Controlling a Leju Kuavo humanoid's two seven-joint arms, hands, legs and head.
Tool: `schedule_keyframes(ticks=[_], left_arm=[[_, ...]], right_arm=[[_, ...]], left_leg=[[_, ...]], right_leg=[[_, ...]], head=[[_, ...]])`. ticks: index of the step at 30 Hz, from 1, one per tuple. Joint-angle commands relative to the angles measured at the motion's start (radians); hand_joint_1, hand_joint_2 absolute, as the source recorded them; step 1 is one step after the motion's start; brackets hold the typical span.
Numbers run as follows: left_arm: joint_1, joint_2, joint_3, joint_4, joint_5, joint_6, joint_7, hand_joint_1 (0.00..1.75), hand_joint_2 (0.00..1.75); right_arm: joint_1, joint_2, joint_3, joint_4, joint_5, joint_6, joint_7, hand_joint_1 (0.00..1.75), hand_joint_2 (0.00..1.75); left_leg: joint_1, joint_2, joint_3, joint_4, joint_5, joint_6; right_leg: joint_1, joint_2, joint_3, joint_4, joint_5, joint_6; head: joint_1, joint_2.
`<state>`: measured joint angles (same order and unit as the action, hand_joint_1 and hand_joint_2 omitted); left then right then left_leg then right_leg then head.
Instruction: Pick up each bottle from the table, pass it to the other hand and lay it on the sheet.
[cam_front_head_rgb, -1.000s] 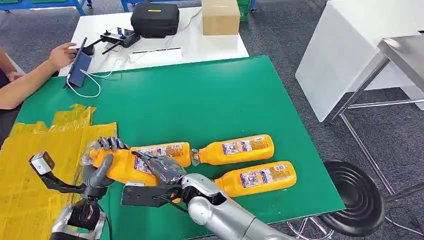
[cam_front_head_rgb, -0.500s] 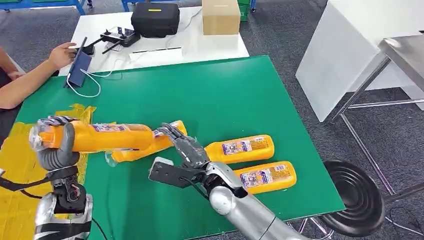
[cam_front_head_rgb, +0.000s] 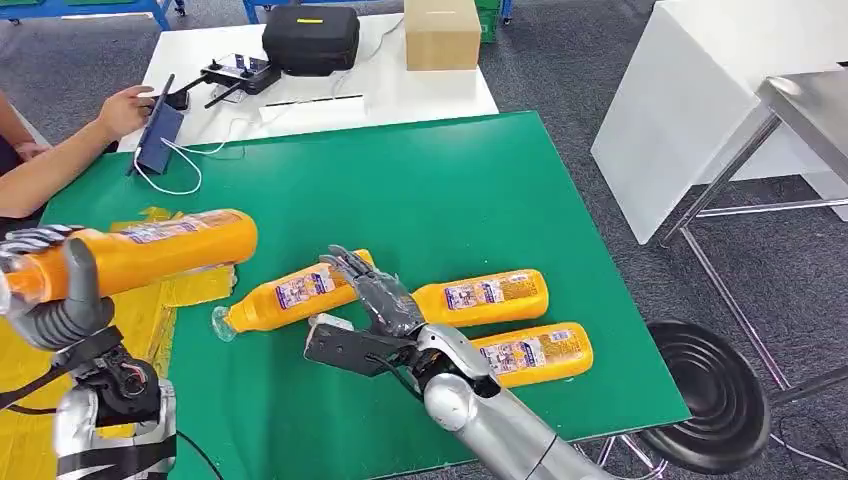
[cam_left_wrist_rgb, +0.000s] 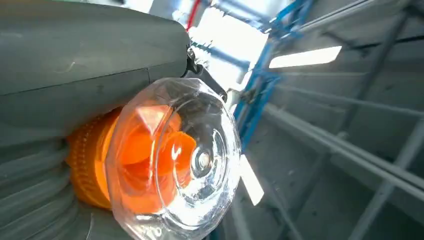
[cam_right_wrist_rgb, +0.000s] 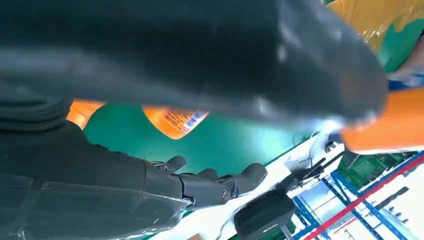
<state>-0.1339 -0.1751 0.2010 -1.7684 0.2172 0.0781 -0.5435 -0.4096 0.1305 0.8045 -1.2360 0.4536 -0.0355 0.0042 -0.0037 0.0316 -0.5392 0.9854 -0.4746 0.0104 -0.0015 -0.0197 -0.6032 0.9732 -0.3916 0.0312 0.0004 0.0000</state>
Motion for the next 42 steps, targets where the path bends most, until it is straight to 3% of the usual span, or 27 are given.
schedule_keyframes(ticks=[1,3,6,8,9,11,12,15,17,23,31,35,42], left_arm=[[-0.050,-0.003,-0.016,-0.028,-0.398,0.225,-0.115,1.75,1.75],[-0.050,-0.003,-0.016,-0.028,-0.398,0.225,-0.115,1.75,1.75],[-0.053,0.011,-0.048,0.019,-0.711,0.416,-0.130,1.75,1.75],[-0.069,0.010,-0.086,0.106,-1.245,0.620,-0.046,1.75,1.75],[-0.111,0.011,-0.103,0.301,-1.473,0.620,0.046,1.75,1.75],[-0.111,0.011,-0.103,0.301,-1.473,0.620,0.046,1.75,1.75],[-0.122,0.021,-0.119,0.359,-1.442,0.620,0.056,1.75,1.75],[-0.149,0.029,-0.130,0.445,-1.532,0.620,0.120,1.75,1.75],[-0.198,0.071,-0.148,0.578,-1.663,0.620,0.213,1.75,1.75],[-0.198,0.071,-0.148,0.578,-1.663,0.620,0.213,1.75,1.75],[-0.209,0.081,-0.153,0.629,-1.699,0.620,0.237,1.75,1.75],[-0.358,0.176,-0.223,1.006,-1.700,0.620,0.379,1.75,1.75],[-0.467,0.253,-0.202,1.241,-1.684,0.578,0.448,1.75,1.75]], right_arm=[[-0.065,-0.020,0.008,0.057,-0.021,0.017,-0.011,0.00,0.00],[-0.065,-0.020,0.008,0.057,-0.021,0.017,-0.011,0.00,0.00],[-0.117,-0.005,0.024,0.105,-0.030,0.053,0.000,0.00,0.00],[-0.214,0.032,0.034,0.208,-0.054,0.093,0.018,0.00,0.00],[-0.238,0.042,0.031,0.235,-0.071,0.104,0.019,0.00,0.00],[-0.238,0.042,0.031,0.235,-0.071,0.104,0.019,0.00,0.00],[-0.224,0.035,0.040,0.220,-0.066,0.102,0.016,0.00,0.00],[-0.214,0.027,0.073,0.201,-0.065,0.113,0.021,0.00,0.00],[-0.217,0.022,0.102,0.187,-0.067,0.120,0.032,0.00,0.00],[-0.217,0.022,0.102,0.187,-0.067,0.120,0.032,0.00,0.00],[-0.220,0.017,0.107,0.183,-0.073,0.120,0.033,0.00,0.00],[-0.213,-0.002,0.134,0.156,-0.083,0.119,0.038,0.00,0.00],[-0.190,-0.037,0.160,0.100,-0.080,0.117,0.043,0.00,0.00]], left_leg=[[0.002,-0.004,0.002,0.001,-0.001,-0.001],[0.002,-0.004,0.002,0.001,-0.002,-0.001],[0.001,-0.004,0.001,0.001,-0.001,-0.001],[0.001,-0.003,0.001,0.000,-0.001,-0.001],[0.000,-0.002,0.001,0.000,0.000,0.000],[0.001,-0.004,0.003,0.002,0.000,-0.002],[0.000,-0.007,0.004,-0.002,0.002,-0.001],[0.000,-0.006,0.005,-0.002,0.001,-0.001],[0.001,-0.009,0.006,-0.001,0.000,-0.001],[0.000,-0.003,0.001,0.000,0.001,0.000],[0.002,-0.006,0.004,0.001,-0.001,-0.002],[0.000,-0.007,0.004,-0.001,0.002,-0.001],[0.001,-0.003,0.003,0.000,0.001,-0.001]], right_leg=[[0.001,0.000,0.003,0.000,-0.001,0.000],[0.001,0.000,0.003,0.000,-0.002,0.000],[0.001,0.000,0.002,0.000,-0.001,0.000],[0.001,0.000,0.002,0.000,-0.001,0.000],[0.000,0.000,0.001,0.000,0.000,0.000],[0.000,0.002,0.004,0.001,0.000,0.000],[-0.001,-0.004,0.006,-0.001,0.000,0.000],[0.000,-0.004,0.006,-0.001,-0.001,0.000],[0.000,-0.005,0.008,-0.001,-0.002,0.000],[0.000,-0.002,0.001,0.000,0.000,0.000],[0.001,-0.001,0.006,0.000,-0.002,0.000],[0.000,-0.004,0.005,-0.001,-0.001,0.000],[0.001,-0.002,0.003,0.000,0.000,0.000]], head=[[0.000,0.000],[0.000,0.000],[0.000,0.000],[0.000,0.000],[0.000,0.000],[0.000,0.000],[0.000,0.000],[0.000,0.000],[0.000,0.000],[0.000,0.000],[0.000,0.000],[0.000,0.000],[0.000,0.000]])
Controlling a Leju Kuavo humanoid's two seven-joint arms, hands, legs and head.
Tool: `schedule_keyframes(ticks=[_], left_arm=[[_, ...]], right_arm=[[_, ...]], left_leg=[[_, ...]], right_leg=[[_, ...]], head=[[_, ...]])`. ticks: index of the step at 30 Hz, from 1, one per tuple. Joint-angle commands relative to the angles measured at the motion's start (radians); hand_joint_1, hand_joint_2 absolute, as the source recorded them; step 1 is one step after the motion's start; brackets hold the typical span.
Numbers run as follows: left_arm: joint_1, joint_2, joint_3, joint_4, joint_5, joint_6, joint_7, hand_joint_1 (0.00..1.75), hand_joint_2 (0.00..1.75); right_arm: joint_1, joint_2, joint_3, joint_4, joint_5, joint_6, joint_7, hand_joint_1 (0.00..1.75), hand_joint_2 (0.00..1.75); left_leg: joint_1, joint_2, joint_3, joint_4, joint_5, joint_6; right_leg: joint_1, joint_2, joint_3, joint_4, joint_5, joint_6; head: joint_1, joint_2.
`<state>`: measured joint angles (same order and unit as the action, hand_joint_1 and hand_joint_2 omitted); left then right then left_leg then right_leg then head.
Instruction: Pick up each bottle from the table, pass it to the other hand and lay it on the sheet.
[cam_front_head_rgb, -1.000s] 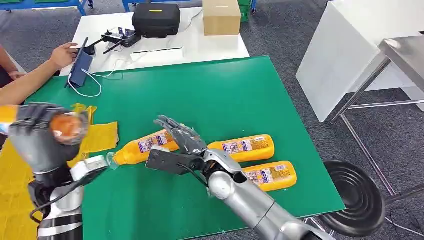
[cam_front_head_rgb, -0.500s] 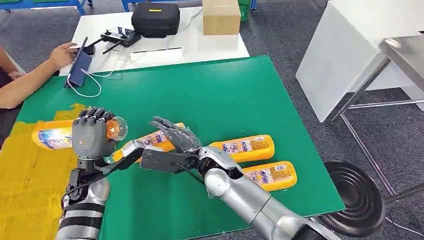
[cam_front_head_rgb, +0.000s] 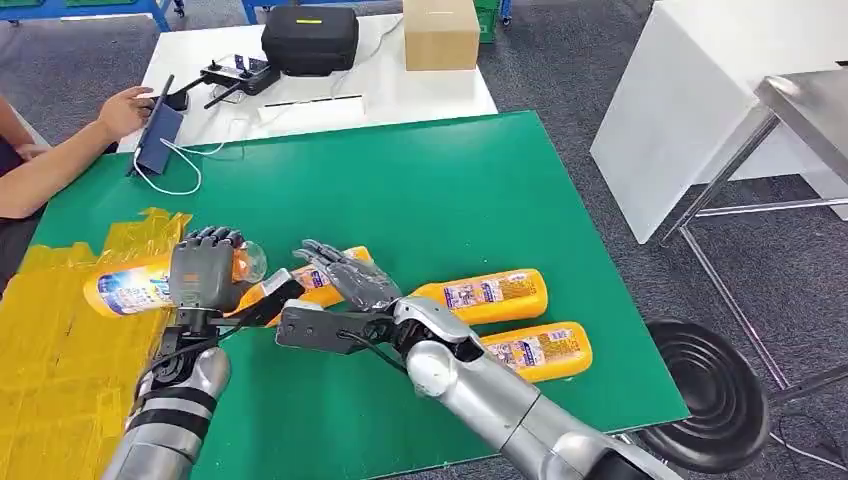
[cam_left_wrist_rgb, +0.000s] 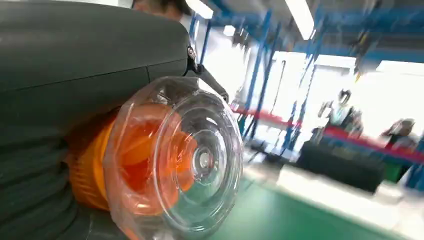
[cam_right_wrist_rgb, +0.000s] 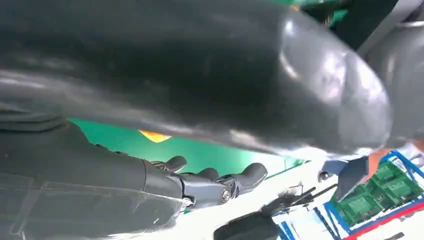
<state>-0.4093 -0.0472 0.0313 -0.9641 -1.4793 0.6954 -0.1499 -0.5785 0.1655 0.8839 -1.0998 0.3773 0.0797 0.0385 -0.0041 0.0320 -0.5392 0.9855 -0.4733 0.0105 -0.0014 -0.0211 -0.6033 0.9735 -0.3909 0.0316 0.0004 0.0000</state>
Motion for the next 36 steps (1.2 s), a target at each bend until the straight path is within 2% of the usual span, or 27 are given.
schedule_keyframes(ticks=[1,3,13,18,19,20,23,26,30,32,33,36], left_arm=[[-0.196,0.129,-0.030,0.447,0.015,-0.034,0.048,1.75,1.75],[-0.219,0.151,-0.016,0.498,0.024,-0.062,0.059,1.75,1.75],[-0.223,0.157,-0.012,0.518,0.022,-0.073,0.069,1.75,1.75],[-0.261,0.166,-0.005,0.552,0.025,-0.107,0.078,1.75,1.75],[-0.265,0.167,-0.006,0.558,0.022,-0.118,0.085,1.45,1.75],[-0.264,0.167,-0.006,0.556,0.022,-0.119,0.083,0.00,1.75],[-0.270,0.166,0.013,0.561,0.062,-0.181,0.026,0.00,1.75],[-0.262,0.189,0.053,0.551,0.159,-0.270,-0.095,0.00,1.75],[-0.232,0.236,0.076,0.524,0.263,-0.283,-0.215,0.00,1.75],[-0.215,0.243,0.078,0.488,0.302,-0.271,-0.268,0.00,1.75],[-0.208,0.241,0.072,0.470,0.308,-0.271,-0.277,0.00,0.00],[-0.177,0.213,0.039,0.382,0.318,-0.266,-0.282,0.00,0.00]], right_arm=[[-0.021,-0.073,0.082,-0.039,-0.004,0.002,0.010,0.00,0.00],[-0.022,-0.076,0.089,-0.045,-0.004,0.004,0.011,0.00,0.00],[-0.024,-0.076,0.092,-0.044,-0.004,0.005,0.012,0.00,0.00],[-0.036,-0.045,0.097,-0.051,-0.010,0.013,0.042,0.00,0.00],[-0.033,-0.049,0.097,-0.054,-0.011,0.012,0.043,0.00,0.00],[-0.032,-0.051,0.097,-0.057,-0.011,0.012,0.043,0.00,0.00],[-0.027,-0.053,0.094,-0.056,-0.011,0.009,0.043,0.00,0.00],[-0.035,-0.008,0.103,-0.019,-0.007,0.010,0.045,0.00,0.00],[-0.064,0.073,0.122,0.060,-0.004,0.005,0.049,0.00,0.00],[-0.075,0.091,0.128,0.082,-0.004,0.001,0.049,0.00,0.00],[-0.075,0.090,0.129,0.081,-0.004,-0.001,0.049,0.00,0.00],[-0.064,0.051,0.124,0.044,-0.005,-0.006,0.048,0.00,0.00]], left_leg=[[0.002,-0.005,0.003,0.000,-0.001,-0.001],[0.002,-0.003,0.003,0.000,-0.001,-0.001],[0.002,-0.004,0.002,0.001,-0.001,-0.001],[0.001,-0.003,0.000,0.001,-0.001,-0.001],[0.001,-0.002,0.000,0.001,0.000,-0.001],[0.003,-0.005,0.003,0.002,-0.002,-0.002],[0.001,-0.003,0.000,0.000,0.000,-0.001],[0.002,-0.003,0.002,0.001,-0.001,-0.001],[0.003,0.003,0.003,0.001,-0.003,-0.002],[0.002,0.002,0.002,0.000,-0.001,-0.002],[0.003,0.002,0.003,0.000,-0.002,-0.002],[0.003,-0.003,0.000,0.000,0.000,-0.001]], right_leg=[[0.001,0.000,0.004,-0.001,-0.001,-0.001],[0.001,0.001,0.004,0.000,-0.001,0.000],[0.001,0.001,0.003,0.000,-0.001,0.000],[0.001,0.001,0.001,0.001,-0.001,-0.001],[0.000,0.001,0.001,0.001,-0.001,-0.001],[0.002,0.002,0.004,0.002,-0.002,-0.001],[0.000,0.000,0.001,0.001,-0.001,0.000],[0.001,0.001,0.002,0.001,-0.002,0.000],[0.001,0.008,0.002,0.002,-0.001,-0.001],[0.001,0.006,0.001,0.002,-0.001,-0.001],[0.001,0.006,0.002,0.002,-0.001,-0.001],[0.001,0.001,0.001,0.001,-0.001,-0.001]], head=[[0.000,0.000],[0.000,0.000],[0.000,0.000],[0.000,0.000],[0.000,0.000],[0.000,0.000],[0.000,0.000],[0.000,0.000],[0.000,0.000],[0.000,0.000],[0.000,0.000],[0.000,0.000]])
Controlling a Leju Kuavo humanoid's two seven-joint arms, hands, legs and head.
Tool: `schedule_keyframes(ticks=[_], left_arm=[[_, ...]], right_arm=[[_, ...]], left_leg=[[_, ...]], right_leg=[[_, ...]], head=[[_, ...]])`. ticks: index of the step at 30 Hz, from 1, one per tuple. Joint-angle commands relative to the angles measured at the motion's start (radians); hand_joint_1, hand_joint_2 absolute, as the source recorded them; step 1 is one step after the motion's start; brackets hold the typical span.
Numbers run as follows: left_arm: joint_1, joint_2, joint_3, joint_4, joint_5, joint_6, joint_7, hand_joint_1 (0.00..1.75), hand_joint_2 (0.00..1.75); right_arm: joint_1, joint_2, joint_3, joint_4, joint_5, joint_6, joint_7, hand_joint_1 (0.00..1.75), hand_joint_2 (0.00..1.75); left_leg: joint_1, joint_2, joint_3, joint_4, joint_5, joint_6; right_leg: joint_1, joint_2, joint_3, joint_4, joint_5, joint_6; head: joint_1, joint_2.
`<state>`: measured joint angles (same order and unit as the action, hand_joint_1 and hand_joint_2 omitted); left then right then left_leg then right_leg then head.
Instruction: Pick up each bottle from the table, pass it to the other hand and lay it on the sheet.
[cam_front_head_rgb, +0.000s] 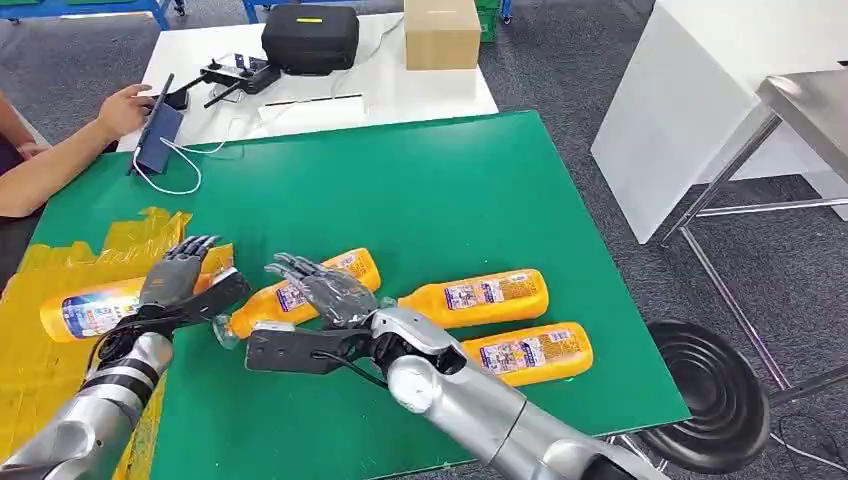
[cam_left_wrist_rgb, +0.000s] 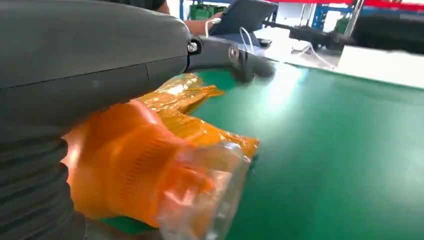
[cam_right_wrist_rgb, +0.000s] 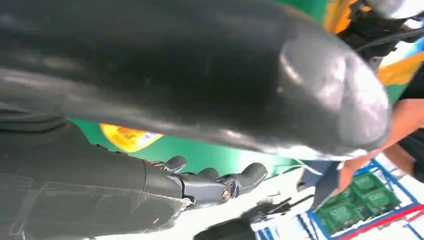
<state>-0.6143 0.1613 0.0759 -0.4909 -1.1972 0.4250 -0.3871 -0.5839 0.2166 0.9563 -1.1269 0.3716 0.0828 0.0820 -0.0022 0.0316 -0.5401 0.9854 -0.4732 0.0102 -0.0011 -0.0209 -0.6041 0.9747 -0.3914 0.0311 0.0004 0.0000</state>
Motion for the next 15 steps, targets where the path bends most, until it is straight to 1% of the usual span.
schedule_keyframes(ticks=[1,3,4,5,6,7,9,12,13,15], left_arm=[[0.035,-0.007,-0.026,-0.118,0.011,0.014,0.010,0.00,0.00],[0.061,-0.046,-0.064,-0.196,-0.017,0.031,0.052,0.00,0.00],[0.070,-0.050,-0.084,-0.221,-0.030,0.021,0.072,0.00,0.00],[0.073,-0.053,-0.089,-0.234,-0.028,0.015,0.080,0.00,0.00],[0.074,-0.054,-0.091,-0.238,-0.027,0.013,0.083,0.00,0.00],[0.075,-0.054,-0.090,-0.245,-0.027,0.025,0.088,0.00,0.00],[0.075,-0.048,-0.098,-0.251,-0.006,0.023,0.086,0.00,0.00],[0.074,-0.040,-0.098,-0.265,0.027,0.017,0.076,0.00,0.00],[0.074,-0.043,-0.093,-0.273,0.048,0.019,0.065,0.00,0.00],[0.075,-0.044,-0.090,-0.276,0.057,0.019,0.060,0.00,0.00]], right_arm=[[-0.050,-0.026,0.046,0.045,-0.002,-0.004,0.000,0.00,0.00],[-0.017,-0.089,0.033,-0.014,0.000,-0.004,-0.004,0.00,0.00],[-0.007,-0.107,0.030,-0.031,0.002,-0.003,-0.004,0.00,0.00],[-0.001,-0.113,0.027,-0.035,0.003,-0.002,-0.004,0.00,0.00],[0.002,-0.115,0.026,-0.035,0.003,-0.002,-0.005,0.00,0.00],[0.004,-0.114,0.025,-0.033,0.003,-0.002,-0.005,0.00,0.00],[0.003,-0.105,0.020,-0.022,0.010,0.001,-0.005,0.00,0.00],[0.001,-0.095,0.013,-0.014,0.014,-0.001,-0.005,0.00,0.00],[0.002,-0.093,0.010,-0.016,0.017,-0.001,-0.005,0.00,0.00],[0.003,-0.093,0.010,-0.016,0.018,-0.001,-0.005,0.00,0.00]], left_leg=[[0.002,-0.003,0.002,0.000,-0.001,-0.001],[0.002,-0.006,0.002,0.000,-0.001,0.000],[0.001,-0.006,0.001,0.000,0.000,0.000],[0.002,-0.010,0.003,0.000,0.000,0.000],[0.000,-0.006,0.002,-0.001,0.000,0.000],[0.001,-0.010,0.004,0.000,-0.001,0.000],[-0.001,-0.005,0.001,0.000,0.000,0.000],[-0.001,-0.003,0.001,0.000,-0.001,0.000],[-0.001,-0.005,0.003,0.000,-0.001,-0.001],[-0.001,-0.005,0.001,0.000,-0.001,-0.001]], right_leg=[[0.001,0.000,0.003,-0.001,-0.001,0.000],[0.001,-0.002,0.004,-0.001,-0.001,0.000],[0.001,-0.003,0.004,-0.002,-0.001,0.001],[0.002,-0.006,0.007,-0.003,-0.002,0.001],[0.001,-0.004,0.003,-0.002,-0.001,0.001],[0.001,-0.005,0.007,-0.003,-0.002,0.001],[0.000,-0.003,0.003,-0.002,-0.001,0.001],[-0.001,-0.001,0.003,-0.001,-0.001,0.000],[-0.001,-0.002,0.004,-0.001,-0.002,0.000],[-0.001,-0.002,0.003,-0.001,-0.001,0.000]], head=[[0.000,0.000],[0.000,0.000],[0.000,0.000],[0.000,0.000],[0.000,0.000],[0.000,0.000],[0.001,0.000],[0.000,0.000],[0.000,0.000],[0.000,0.000]])
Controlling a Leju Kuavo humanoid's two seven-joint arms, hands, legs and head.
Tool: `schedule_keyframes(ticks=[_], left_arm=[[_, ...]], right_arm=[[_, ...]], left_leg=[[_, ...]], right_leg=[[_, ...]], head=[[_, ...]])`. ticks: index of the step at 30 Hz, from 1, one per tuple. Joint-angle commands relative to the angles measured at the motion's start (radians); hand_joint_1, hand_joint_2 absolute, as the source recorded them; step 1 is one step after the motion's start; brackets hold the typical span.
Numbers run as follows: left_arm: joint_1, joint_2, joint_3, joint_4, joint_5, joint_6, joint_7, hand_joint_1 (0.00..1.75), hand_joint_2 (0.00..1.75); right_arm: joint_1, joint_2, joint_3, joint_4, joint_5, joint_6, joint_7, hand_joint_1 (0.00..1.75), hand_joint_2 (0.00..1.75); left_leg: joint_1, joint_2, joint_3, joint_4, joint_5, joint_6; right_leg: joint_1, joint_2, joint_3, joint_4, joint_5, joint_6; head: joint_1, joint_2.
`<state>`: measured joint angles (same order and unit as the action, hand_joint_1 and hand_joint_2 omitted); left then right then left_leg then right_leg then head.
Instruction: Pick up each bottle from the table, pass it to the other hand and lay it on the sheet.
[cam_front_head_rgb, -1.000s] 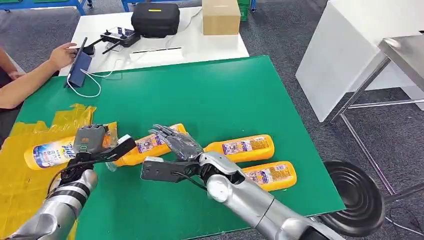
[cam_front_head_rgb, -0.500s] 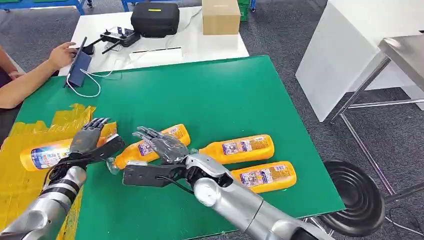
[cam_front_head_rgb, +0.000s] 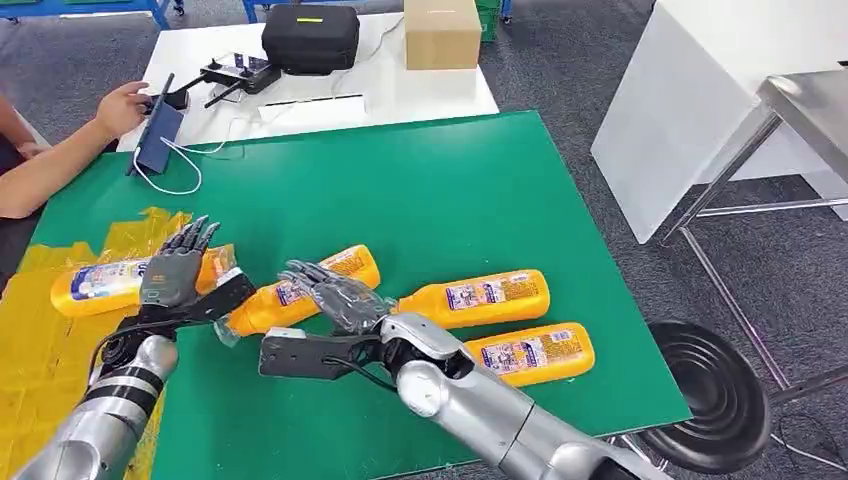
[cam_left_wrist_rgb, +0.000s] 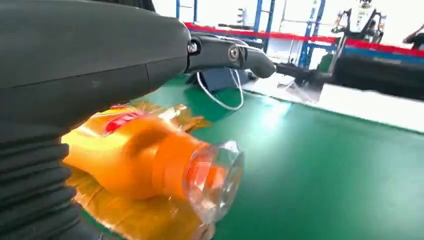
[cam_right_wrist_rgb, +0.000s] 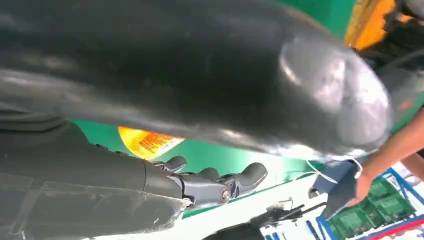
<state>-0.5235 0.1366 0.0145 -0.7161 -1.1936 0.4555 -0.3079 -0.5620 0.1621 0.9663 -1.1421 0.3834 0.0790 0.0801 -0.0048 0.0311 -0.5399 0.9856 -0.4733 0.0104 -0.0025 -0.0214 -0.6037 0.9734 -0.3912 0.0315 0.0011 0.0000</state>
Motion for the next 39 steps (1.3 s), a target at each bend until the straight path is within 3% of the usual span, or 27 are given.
schedule_keyframes(ticks=[1,3,4,6,7,11,17,19,22,24,25,27,28,30,31,33,35,39], left_arm=[[-0.013,-0.026,-0.016,-0.063,0.080,-0.012,-0.034,0.00,0.00],[0.006,-0.052,0.041,-0.117,0.217,-0.022,-0.108,0.00,0.00],[0.028,-0.083,0.099,-0.187,0.386,-0.082,-0.203,0.00,0.00],[0.086,-0.143,0.192,-0.362,0.650,-0.234,-0.240,0.00,0.00],[0.114,-0.164,0.218,-0.424,0.737,-0.309,-0.239,0.00,0.00],[0.182,-0.200,0.255,-0.557,0.912,-0.452,-0.220,0.00,0.00],[0.353,-0.229,0.245,-0.705,1.279,-0.750,-0.104,0.00,0.00],[0.386,-0.225,0.234,-0.724,1.298,-0.756,-0.105,0.00,0.00],[0.379,-0.220,0.230,-0.720,1.302,-0.757,-0.107,0.00,0.00],[0.406,-0.194,0.237,-0.714,1.375,-0.808,-0.093,0.00,0.00],[0.416,-0.173,0.247,-0.698,1.392,-0.826,-0.093,0.00,1.75],[0.433,-0.146,0.273,-0.664,1.421,-0.881,-0.116,0.00,1.75],[0.437,-0.145,0.276,-0.663,1.425,-0.890,-0.119,0.00,1.75],[0.441,-0.151,0.280,-0.665,1.425,-0.896,-0.121,0.00,1.75],[0.439,-0.154,0.278,-0.666,1.425,-0.896,-0.121,0.00,1.75],[0.443,-0.166,0.260,-0.690,1.389,-0.894,-0.118,0.00,1.75],[0.454,-0.207,0.227,-0.742,1.349,-0.867,-0.095,0.00,1.75],[0.466,-0.224,0.172,-0.784,1.338,-0.812,-0.079,0.00,1.75]], right_arm=[[-0.018,-0.039,-0.001,-0.002,0.007,0.002,-0.003,0.00,0.00],[-0.009,-0.048,-0.004,-0.014,0.016,-0.004,-0.003,0.00,0.00],[0.002,-0.063,-0.006,-0.035,0.037,-0.025,-0.009,0.00,0.00],[0.055,-0.120,-0.039,-0.118,0.106,-0.079,-0.019,0.00,0.00],[0.092,-0.156,-0.071,-0.152,0.141,-0.108,-0.040,0.00,1.75],[0.217,-0.259,-0.210,-0.295,0.220,-0.140,-0.087,0.00,1.75],[0.503,-0.538,-0.434,-0.566,0.254,-0.116,-0.115,0.00,1.75],[0.566,-0.560,-0.482,-0.612,0.262,-0.101,-0.139,0.00,1.75],[0.560,-0.540,-0.480,-0.614,0.282,-0.085,-0.131,0.00,1.75],[0.584,-0.510,-0.463,-0.634,0.401,-0.119,-0.104,0.00,1.75],[0.569,-0.481,-0.441,-0.619,0.412,-0.116,-0.105,0.00,1.75],[0.518,-0.414,-0.398,-0.562,0.440,-0.135,-0.090,0.00,1.75],[0.510,-0.406,-0.392,-0.554,0.444,-0.137,-0.086,0.00,1.75],[0.498,-0.403,-0.385,-0.544,0.446,-0.138,-0.083,0.00,1.75],[0.498,-0.406,-0.387,-0.544,0.446,-0.138,-0.083,0.00,1.75],[0.517,-0.438,-0.406,-0.568,0.434,-0.142,-0.073,0.00,1.75],[0.605,-0.530,-0.473,-0.652,0.400,-0.126,-0.066,0.00,1.75],[0.722,-0.607,-0.573,-0.731,0.377,-0.097,-0.089,0.00,1.75]], left_leg=[[0.001,-0.004,0.001,0.000,0.000,-0.001],[0.002,-0.004,0.001,0.000,0.000,-0.001],[0.002,-0.005,0.002,0.000,-0.001,-0.001],[0.002,-0.006,0.002,0.001,-0.001,-0.001],[0.002,-0.006,0.000,0.001,0.000,0.000],[0.002,-0.009,0.004,-0.001,-0.002,0.001],[-0.001,-0.007,0.002,-0.001,-0.002,0.002],[-0.001,-0.010,0.003,-0.002,-0.003,0.003],[-0.002,-0.006,0.001,0.000,-0.006,0.005],[-0.001,-0.003,0.001,0.001,-0.007,0.004],[-0.001,-0.002,0.002,0.000,-0.007,0.004],[-0.002,0.002,0.001,-0.002,-0.006,0.004],[0.000,0.002,0.007,-0.002,-0.007,0.002],[0.001,0.005,0.005,-0.002,-0.008,0.002],[0.000,0.003,0.000,-0.002,-0.005,0.004],[0.001,0.000,0.002,-0.001,-0.005,0.003],[0.001,-0.003,0.001,-0.001,-0.004,0.001],[0.001,-0.009,0.002,0.001,-0.005,0.002]], right_leg=[[0.001,-0.001,0.002,0.000,-0.001,0.000],[0.002,0.000,0.002,0.000,-0.001,0.000],[0.002,-0.001,0.003,-0.001,-0.001,0.000],[0.002,-0.002,0.004,0.000,-0.002,0.000],[0.002,-0.003,0.002,-0.001,-0.001,0.001],[0.002,-0.005,0.007,-0.003,-0.003,0.002],[-0.001,-0.004,0.005,-0.005,-0.002,0.001],[-0.002,-0.007,0.007,-0.006,-0.004,0.002],[-0.002,-0.002,0.004,-0.003,-0.003,0.001],[-0.002,0.000,0.003,-0.002,-0.003,0.000],[-0.002,0.001,0.003,-0.003,-0.003,0.000],[-0.002,0.003,0.001,-0.004,-0.001,0.000],[-0.001,0.006,0.006,-0.004,-0.002,-0.001],[0.000,0.009,0.005,-0.004,-0.001,-0.001],[-0.001,0.004,0.000,-0.003,0.000,0.000],[0.000,0.003,0.002,-0.003,-0.001,0.000],[0.001,0.000,0.003,-0.002,-0.002,0.001],[0.001,-0.005,0.005,-0.002,-0.004,0.002]], head=[[0.000,0.000],[0.000,0.000],[0.000,0.000],[-0.001,0.000],[0.000,0.000],[-0.001,0.000],[-0.001,0.000],[-0.001,0.000],[-0.001,0.000],[-0.001,0.000],[-0.001,0.000],[-0.001,0.000],[-0.001,0.000],[-0.001,0.000],[-0.001,0.000],[-0.001,0.000],[-0.002,0.000],[-0.001,0.000]])
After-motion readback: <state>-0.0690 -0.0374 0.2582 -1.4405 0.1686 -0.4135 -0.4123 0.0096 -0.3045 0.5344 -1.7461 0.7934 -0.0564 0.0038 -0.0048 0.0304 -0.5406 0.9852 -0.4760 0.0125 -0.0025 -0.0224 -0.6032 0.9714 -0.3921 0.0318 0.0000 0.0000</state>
